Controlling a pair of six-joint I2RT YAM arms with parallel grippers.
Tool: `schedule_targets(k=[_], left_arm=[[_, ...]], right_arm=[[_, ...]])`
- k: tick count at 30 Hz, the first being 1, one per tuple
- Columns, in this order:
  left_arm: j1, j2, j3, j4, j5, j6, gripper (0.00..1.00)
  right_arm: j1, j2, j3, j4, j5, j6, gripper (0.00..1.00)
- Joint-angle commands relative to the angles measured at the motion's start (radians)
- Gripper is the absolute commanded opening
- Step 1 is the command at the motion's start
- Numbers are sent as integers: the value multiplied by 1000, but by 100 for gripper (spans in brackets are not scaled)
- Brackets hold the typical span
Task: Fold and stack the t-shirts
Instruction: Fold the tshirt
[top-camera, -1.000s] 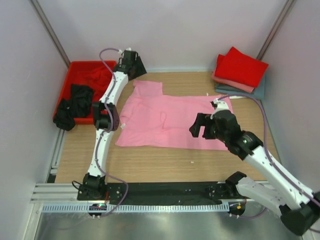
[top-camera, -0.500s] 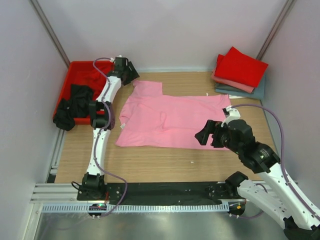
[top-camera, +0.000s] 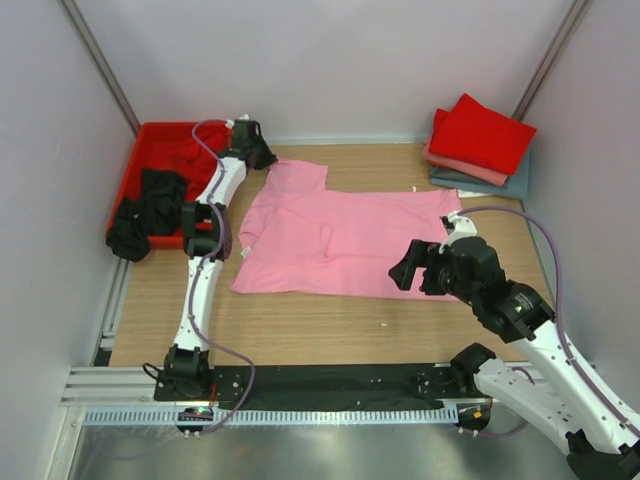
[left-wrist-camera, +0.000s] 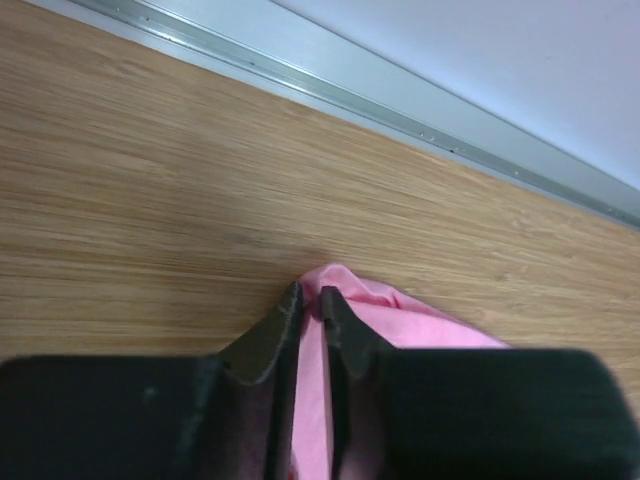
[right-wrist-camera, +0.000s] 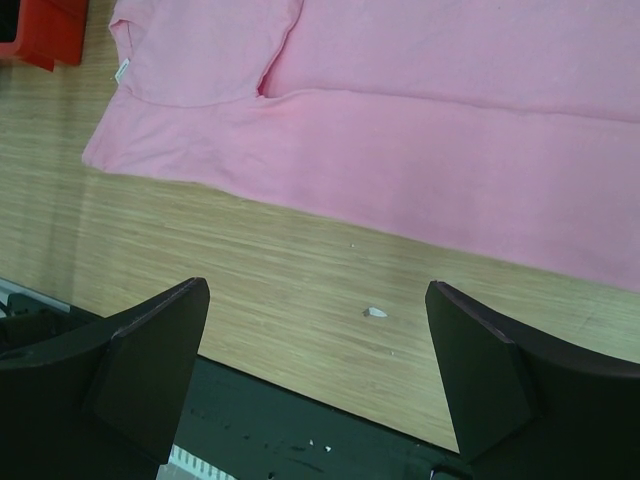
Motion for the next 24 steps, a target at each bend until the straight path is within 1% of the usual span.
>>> schedule_targets(k=[1, 2, 4, 9, 12, 13, 15, 16, 17, 18, 20, 21, 22, 23, 24], left_arm=[[-11, 1, -39, -40, 0, 31, 11], [-11, 5, -20, -39, 2, 28, 6], [-12, 11, -2, -36, 16, 28, 1], [-26, -14, 1, -19, 57, 48, 0], [-32, -107, -49, -22, 63, 48, 0], [-32, -171, -93, -23, 63, 48, 0], [-35, -247, -143, -34, 53, 58, 0], [-37, -277, -191, -37, 50, 63, 0], [-38, -341, -215, -57, 46, 68, 0], [-37, -368, -235, -68, 42, 78, 0], [-37, -441, -288, -108, 43, 84, 0], [-38, -466, -307, -119, 48, 74, 0], [-41, -486, -352, -125, 60, 75, 0], [-52, -521, -367, -157, 68, 80, 0], [-61, -538, -390, -181, 51, 92, 0]], right_arm=[[5, 14, 1, 15, 2, 3, 96], [5, 17, 3, 15, 4, 1, 96], [5, 25, 5, 18, 7, 1, 96], [5, 26, 3, 26, 13, -2, 96], [5, 43, 20, 38, 36, -6, 96], [5, 52, 27, 44, 48, -3, 96], [5, 107, 50, 58, 109, -2, 97], [5, 130, 61, 64, 134, 3, 97], [5, 163, 72, 70, 184, 0, 97], [4, 227, 98, 87, 211, 1, 97], [-2, 304, 135, 102, 272, 1, 97], [-12, 391, 187, 112, 310, -5, 97], [-38, 434, 219, 109, 330, -5, 97], [-56, 475, 288, 101, 344, -9, 97], [-73, 562, 320, 99, 373, -20, 97]])
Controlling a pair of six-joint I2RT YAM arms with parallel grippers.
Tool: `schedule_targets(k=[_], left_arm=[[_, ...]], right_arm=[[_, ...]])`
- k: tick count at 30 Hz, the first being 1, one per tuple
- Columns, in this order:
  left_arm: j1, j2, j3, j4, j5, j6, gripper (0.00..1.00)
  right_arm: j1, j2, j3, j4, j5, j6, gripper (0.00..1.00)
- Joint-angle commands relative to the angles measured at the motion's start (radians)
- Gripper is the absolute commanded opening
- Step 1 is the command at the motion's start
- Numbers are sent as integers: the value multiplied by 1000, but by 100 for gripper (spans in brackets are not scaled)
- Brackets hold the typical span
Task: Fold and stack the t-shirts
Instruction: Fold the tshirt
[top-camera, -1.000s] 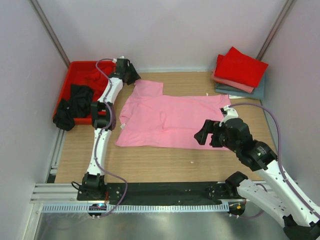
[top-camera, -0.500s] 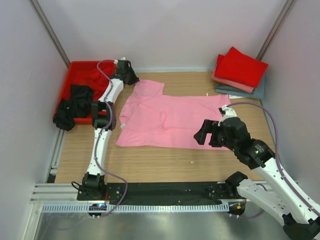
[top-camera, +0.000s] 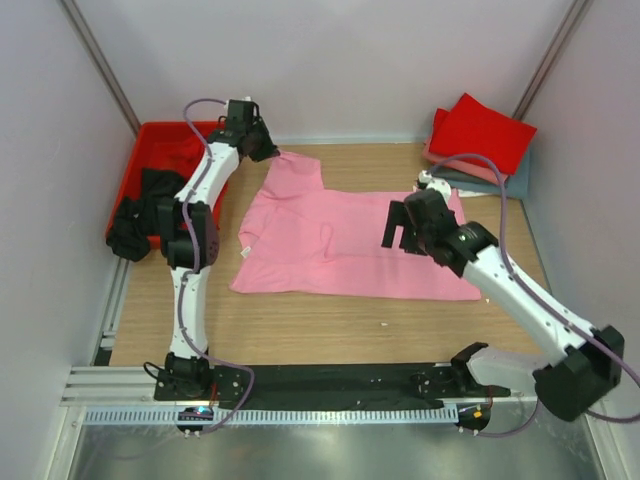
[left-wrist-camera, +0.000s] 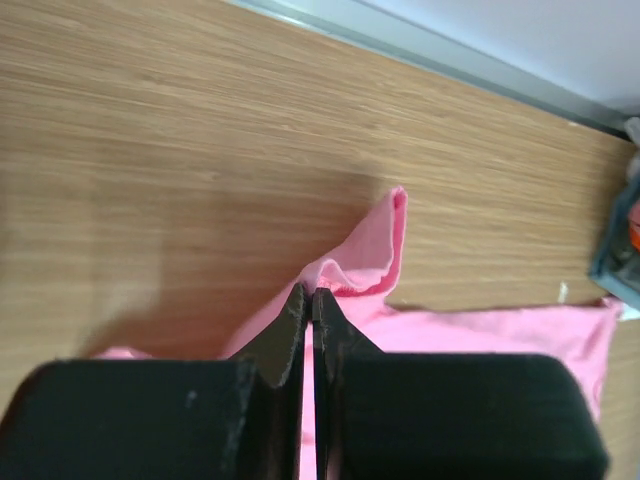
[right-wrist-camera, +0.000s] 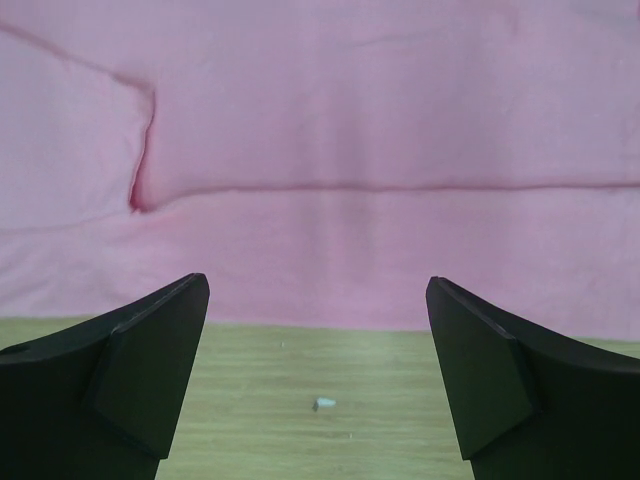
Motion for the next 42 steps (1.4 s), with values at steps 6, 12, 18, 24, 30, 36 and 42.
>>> schedule_targets(k=[6, 12, 18, 24, 30, 36, 42], left_arm=[[-85, -254, -95, -255, -57, 83, 0], [-128, -320, -155, -395, -133, 115, 0], [-147, -426, -278, -335, -87, 88, 0], [-151, -465, -317, -321, -79, 92, 0], [-150, -480, -350, -307, -81, 97, 0], [-142, -483, -354, -309, -79, 97, 0], [-125, -492, -361, -303, -56, 86, 0]], right_arm=[[-251, 431, 337, 65, 159, -72, 96], [-421, 725, 578, 12, 136, -174, 85], [-587, 923, 715, 71, 6, -166, 63], [-632, 1007, 756, 130, 13, -166, 56], [-662, 1047, 736, 211, -85, -138, 52], [-662, 1081, 729, 260, -128, -118, 51], [-662, 1122, 730, 254, -117, -105, 52]])
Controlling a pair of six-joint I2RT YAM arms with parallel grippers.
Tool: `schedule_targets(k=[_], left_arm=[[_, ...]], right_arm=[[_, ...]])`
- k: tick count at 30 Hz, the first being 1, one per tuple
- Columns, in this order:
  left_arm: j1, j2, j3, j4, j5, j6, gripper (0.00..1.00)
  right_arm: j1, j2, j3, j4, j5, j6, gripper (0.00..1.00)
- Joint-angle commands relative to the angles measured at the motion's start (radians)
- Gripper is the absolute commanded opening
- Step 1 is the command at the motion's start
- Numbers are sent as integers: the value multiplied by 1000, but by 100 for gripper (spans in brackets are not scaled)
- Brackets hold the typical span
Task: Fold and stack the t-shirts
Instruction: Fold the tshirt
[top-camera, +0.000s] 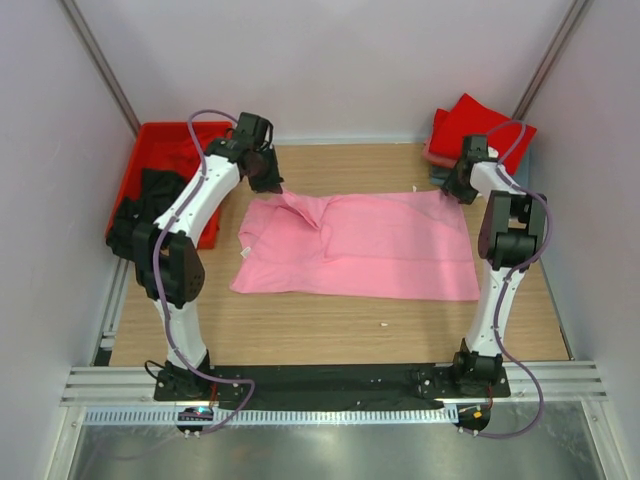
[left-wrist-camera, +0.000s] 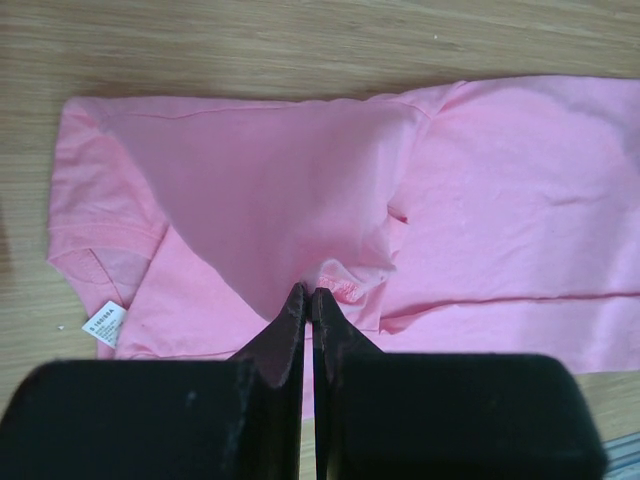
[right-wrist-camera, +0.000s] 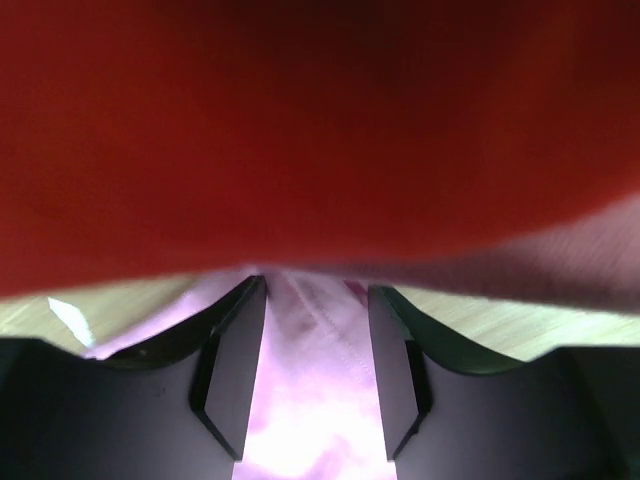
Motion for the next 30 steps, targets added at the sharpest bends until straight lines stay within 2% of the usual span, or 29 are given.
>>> schedule_targets(k=[1, 7, 10, 13, 16, 17, 19, 30], left_arm=[[14, -57, -8, 30, 27, 4, 0], [23, -63, -15, 35, 30, 2, 0], [31, -63, -18, 35, 35, -1, 0], [34, -62, -18, 35, 37, 1, 0], [40, -59, -18, 35, 38, 1, 0], [42, -59, -18, 37, 37, 1, 0], [49, -59, -20, 35, 37, 1, 0], [53, -100, -14, 31, -12, 15, 0]], right_arm=[[-4, 12, 20, 37, -4, 23, 52], [-4, 34, 2, 53, -26, 26, 50], [-3, 37, -1, 62, -41, 23, 41], [-4, 35, 5, 57, -43, 17, 24], [-3, 25, -1, 48, -58, 17, 13], [-1, 14, -9, 50, -60, 17, 6], [5, -1, -18, 45, -60, 12, 1], [48, -136, -40, -38, -4, -32, 1]])
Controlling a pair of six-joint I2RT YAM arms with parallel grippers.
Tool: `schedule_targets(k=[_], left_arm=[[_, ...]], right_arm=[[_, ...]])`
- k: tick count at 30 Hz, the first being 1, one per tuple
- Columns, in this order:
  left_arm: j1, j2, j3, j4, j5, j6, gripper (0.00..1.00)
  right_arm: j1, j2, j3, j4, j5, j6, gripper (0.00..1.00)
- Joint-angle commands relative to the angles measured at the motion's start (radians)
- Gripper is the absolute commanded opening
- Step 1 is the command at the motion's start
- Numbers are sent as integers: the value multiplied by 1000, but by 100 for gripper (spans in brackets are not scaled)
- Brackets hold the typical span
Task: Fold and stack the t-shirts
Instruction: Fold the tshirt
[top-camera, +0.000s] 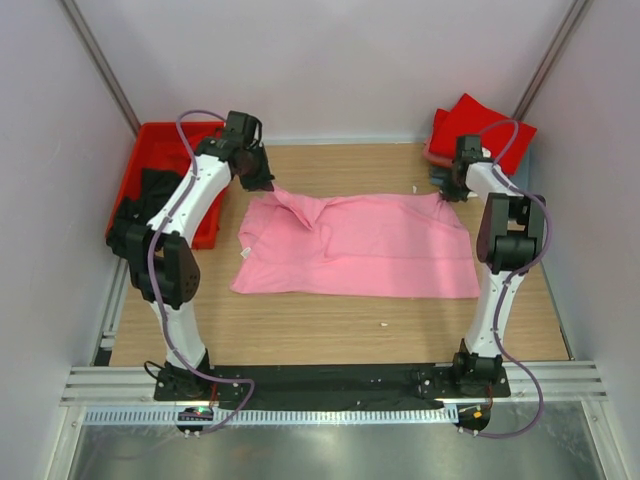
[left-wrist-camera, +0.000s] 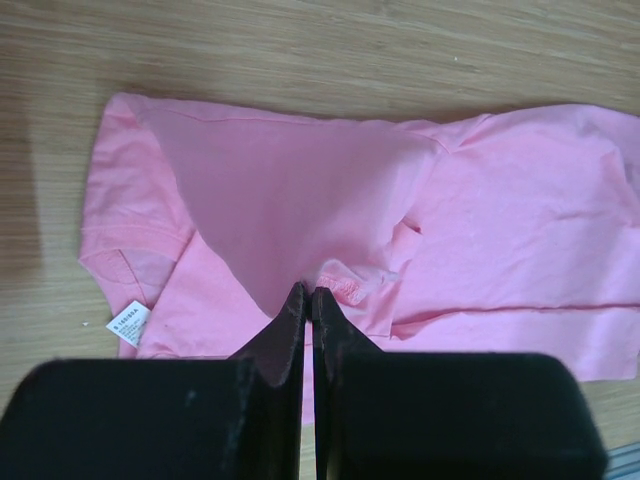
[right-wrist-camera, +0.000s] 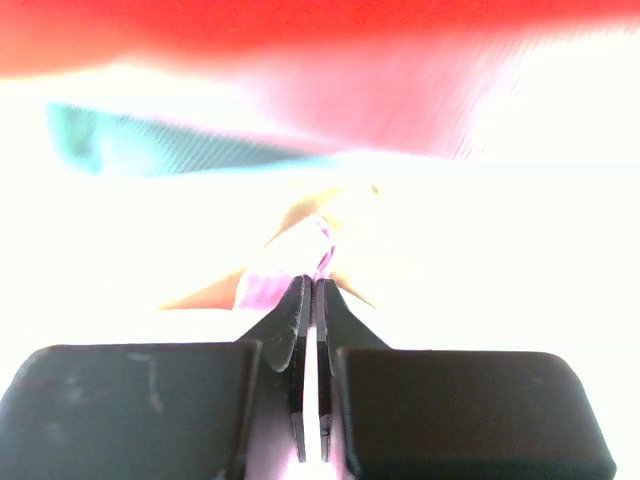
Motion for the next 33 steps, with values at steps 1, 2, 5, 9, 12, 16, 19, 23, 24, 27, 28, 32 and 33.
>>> schedule_targets(k=[1, 2, 5, 9, 12, 16, 19, 23, 24, 27, 28, 32, 33], left_arm=[[3, -89, 8, 21, -22, 17, 0], [3, -93, 17, 14, -23, 16, 0], [3, -110, 10, -3, -20, 10, 0], [3, -153, -10, -15, -37, 7, 0], [3, -191, -35, -17, -51, 3, 0], [3, -224, -55, -15, -69, 3, 0], [3, -233, -58, -29, -65, 2, 0], [3, -262, -79, -29, -71, 0, 0], [3, -279, -89, -26, -74, 2, 0], [3, -308, -125, -17, -72, 0, 0], [3, -314, -150, -14, -65, -3, 0], [3, -355, -254, 30, -57, -15, 0], [3, -363, -277, 38, -58, -18, 0]], right_arm=[[17, -123, -8, -37, 33, -33, 1], [18, -134, -26, -34, 37, -34, 2], [20, -172, -56, -27, 72, -41, 1], [20, -226, -80, -25, 106, -42, 2], [20, -283, -114, -17, 144, -42, 1], [21, -333, -160, 9, 179, -48, 1], [20, -335, -168, 7, 161, -45, 1], [20, -341, -188, 16, 147, -45, 1], [20, -347, -194, 18, 149, -44, 2], [20, -350, -205, 23, 153, -41, 1], [20, -350, -205, 15, 158, -39, 2], [18, -366, -238, 15, 199, -30, 1], [18, -370, -247, 16, 213, -27, 1]])
